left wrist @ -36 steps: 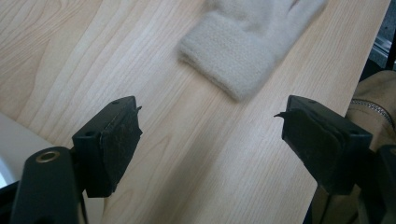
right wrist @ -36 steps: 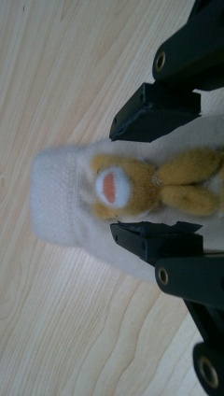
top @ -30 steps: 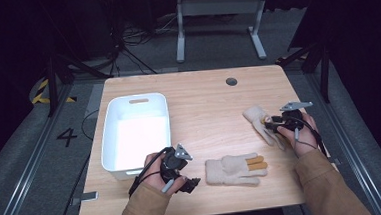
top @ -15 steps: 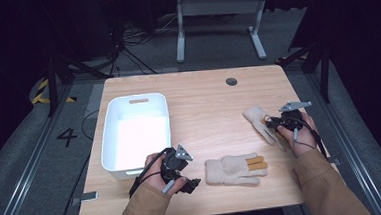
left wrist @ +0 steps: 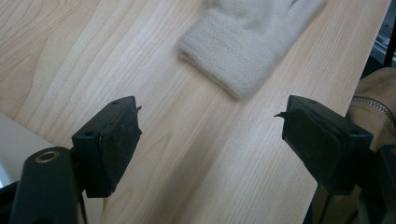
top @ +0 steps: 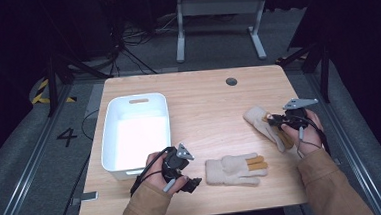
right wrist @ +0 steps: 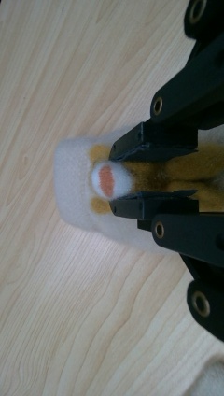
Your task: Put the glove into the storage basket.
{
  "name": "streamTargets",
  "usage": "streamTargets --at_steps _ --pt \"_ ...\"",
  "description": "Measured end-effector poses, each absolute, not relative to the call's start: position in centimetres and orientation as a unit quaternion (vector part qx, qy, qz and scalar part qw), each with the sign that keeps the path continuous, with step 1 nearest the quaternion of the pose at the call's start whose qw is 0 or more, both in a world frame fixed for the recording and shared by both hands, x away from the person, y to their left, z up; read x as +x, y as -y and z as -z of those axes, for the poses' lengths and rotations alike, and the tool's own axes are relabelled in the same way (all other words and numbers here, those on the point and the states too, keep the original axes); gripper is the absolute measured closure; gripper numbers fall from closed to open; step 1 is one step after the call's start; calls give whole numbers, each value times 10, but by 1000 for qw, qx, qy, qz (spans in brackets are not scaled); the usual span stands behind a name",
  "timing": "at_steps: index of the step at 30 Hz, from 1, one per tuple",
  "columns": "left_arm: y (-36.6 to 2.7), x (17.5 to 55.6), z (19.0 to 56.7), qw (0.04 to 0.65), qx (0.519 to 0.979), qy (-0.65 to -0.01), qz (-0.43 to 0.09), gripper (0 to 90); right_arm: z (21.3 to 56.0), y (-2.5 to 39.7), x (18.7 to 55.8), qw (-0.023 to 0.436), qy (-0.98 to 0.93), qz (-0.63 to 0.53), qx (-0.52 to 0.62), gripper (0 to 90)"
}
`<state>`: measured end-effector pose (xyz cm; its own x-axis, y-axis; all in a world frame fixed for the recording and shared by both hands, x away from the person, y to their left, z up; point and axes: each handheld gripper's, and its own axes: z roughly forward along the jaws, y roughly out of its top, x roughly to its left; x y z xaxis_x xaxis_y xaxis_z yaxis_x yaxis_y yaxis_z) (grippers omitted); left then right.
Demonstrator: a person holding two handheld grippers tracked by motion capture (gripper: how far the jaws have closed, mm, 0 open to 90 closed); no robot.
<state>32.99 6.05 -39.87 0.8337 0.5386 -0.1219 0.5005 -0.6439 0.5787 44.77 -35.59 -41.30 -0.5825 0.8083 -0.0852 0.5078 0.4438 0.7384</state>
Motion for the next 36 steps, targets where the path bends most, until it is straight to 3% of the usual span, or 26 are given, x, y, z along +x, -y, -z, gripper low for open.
streamTargets --at_steps 13,36 --pt "-55 332 398 309 909 -279 -29 193 387 352 432 208 -836 -355 364 731" --pt "-50 333 397 310 912 -268 -26 195 352 334 405 149 -874 -368 280 731"
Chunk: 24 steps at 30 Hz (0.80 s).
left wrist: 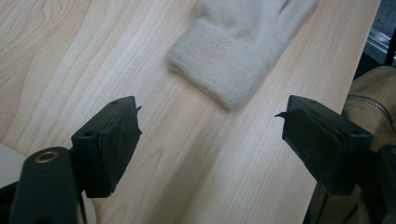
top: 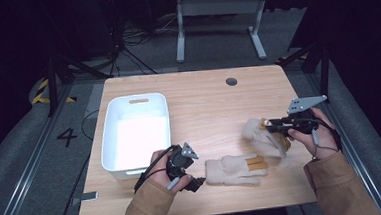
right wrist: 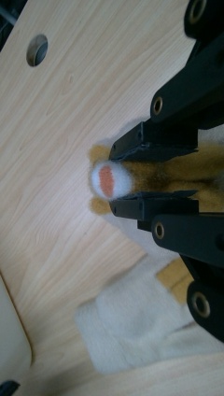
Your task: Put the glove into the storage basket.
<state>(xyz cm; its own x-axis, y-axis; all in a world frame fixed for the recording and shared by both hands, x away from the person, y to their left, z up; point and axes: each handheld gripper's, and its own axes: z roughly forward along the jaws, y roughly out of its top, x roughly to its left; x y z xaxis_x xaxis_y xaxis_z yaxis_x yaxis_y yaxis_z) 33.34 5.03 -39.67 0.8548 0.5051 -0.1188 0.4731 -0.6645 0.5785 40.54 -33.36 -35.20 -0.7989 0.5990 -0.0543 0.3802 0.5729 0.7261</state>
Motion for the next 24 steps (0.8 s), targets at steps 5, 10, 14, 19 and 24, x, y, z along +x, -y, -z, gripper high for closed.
streamTargets --at_steps 5,10,14,19,24 --pt "-50 333 397 309 912 -267 -24 196 347 328 400 134 -886 -364 254 732" --pt "-49 333 397 309 913 -265 -23 196 342 320 395 115 -896 -368 222 732" --pt "-49 333 397 309 913 -266 -23 197 340 314 392 105 -901 -368 204 731" --pt "-49 333 397 309 913 -265 -22 201 339 309 388 94 -904 -373 186 731" --pt "-49 333 397 307 915 -263 -22 203 337 301 384 80 -909 -377 162 731"
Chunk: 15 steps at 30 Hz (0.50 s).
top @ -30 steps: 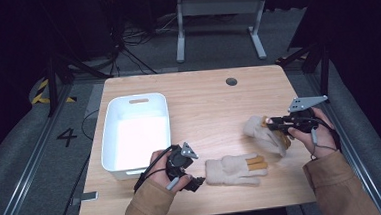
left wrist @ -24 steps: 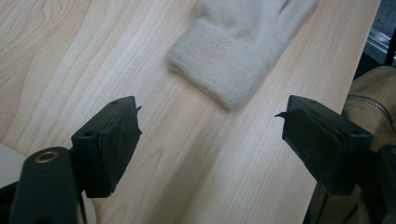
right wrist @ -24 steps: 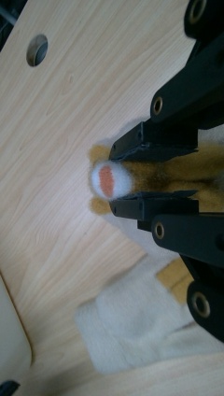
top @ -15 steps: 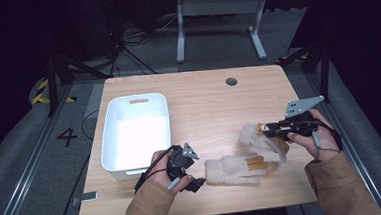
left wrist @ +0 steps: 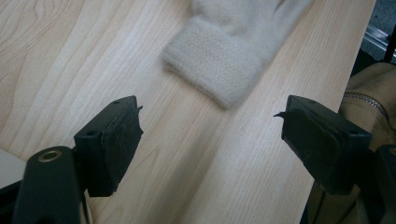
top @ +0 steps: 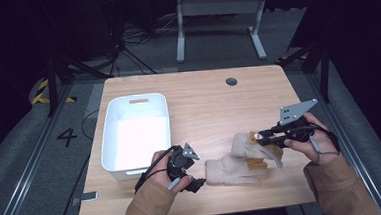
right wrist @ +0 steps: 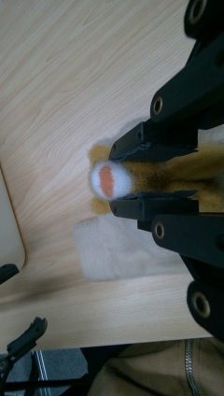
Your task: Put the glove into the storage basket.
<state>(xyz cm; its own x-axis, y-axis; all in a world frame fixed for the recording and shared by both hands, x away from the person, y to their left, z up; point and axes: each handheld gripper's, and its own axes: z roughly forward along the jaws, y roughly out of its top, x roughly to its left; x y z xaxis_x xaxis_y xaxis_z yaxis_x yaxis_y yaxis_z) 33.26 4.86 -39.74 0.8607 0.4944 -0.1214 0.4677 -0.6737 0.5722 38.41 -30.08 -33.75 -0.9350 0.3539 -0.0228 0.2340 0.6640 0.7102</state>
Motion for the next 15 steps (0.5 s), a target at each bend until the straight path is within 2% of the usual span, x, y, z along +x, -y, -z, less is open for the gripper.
streamTargets --at_steps 15 --pt "-47 332 399 303 916 -261 -21 207 340 280 377 36 -910 -397 115 731"
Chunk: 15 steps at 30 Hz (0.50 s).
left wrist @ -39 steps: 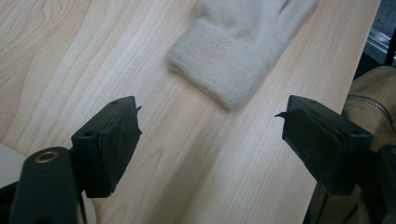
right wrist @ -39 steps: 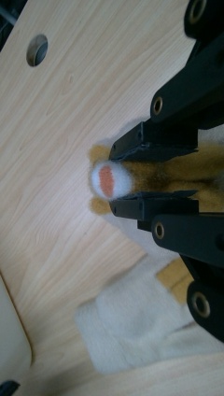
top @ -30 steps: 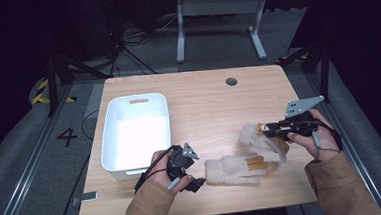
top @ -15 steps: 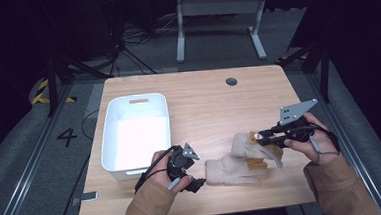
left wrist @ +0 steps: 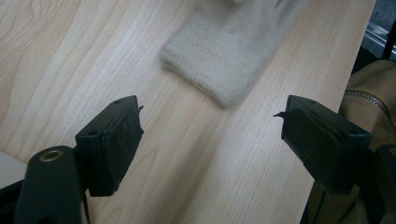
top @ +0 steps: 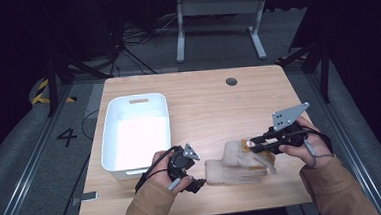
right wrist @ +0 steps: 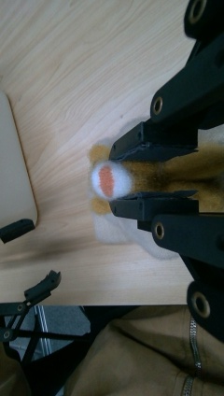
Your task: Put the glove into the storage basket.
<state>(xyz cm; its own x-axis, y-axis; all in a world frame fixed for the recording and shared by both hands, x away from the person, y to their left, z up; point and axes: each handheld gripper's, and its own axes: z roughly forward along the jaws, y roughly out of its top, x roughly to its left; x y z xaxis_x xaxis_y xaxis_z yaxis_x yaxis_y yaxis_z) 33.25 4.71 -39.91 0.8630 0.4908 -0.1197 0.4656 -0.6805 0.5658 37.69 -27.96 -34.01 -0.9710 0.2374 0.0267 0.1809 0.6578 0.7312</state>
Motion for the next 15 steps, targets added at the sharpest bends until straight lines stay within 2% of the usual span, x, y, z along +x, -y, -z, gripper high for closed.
streamTargets --at_steps 15 --pt "-46 332 401 299 918 -259 -18 207 361 245 372 0 -910 -408 80 727"
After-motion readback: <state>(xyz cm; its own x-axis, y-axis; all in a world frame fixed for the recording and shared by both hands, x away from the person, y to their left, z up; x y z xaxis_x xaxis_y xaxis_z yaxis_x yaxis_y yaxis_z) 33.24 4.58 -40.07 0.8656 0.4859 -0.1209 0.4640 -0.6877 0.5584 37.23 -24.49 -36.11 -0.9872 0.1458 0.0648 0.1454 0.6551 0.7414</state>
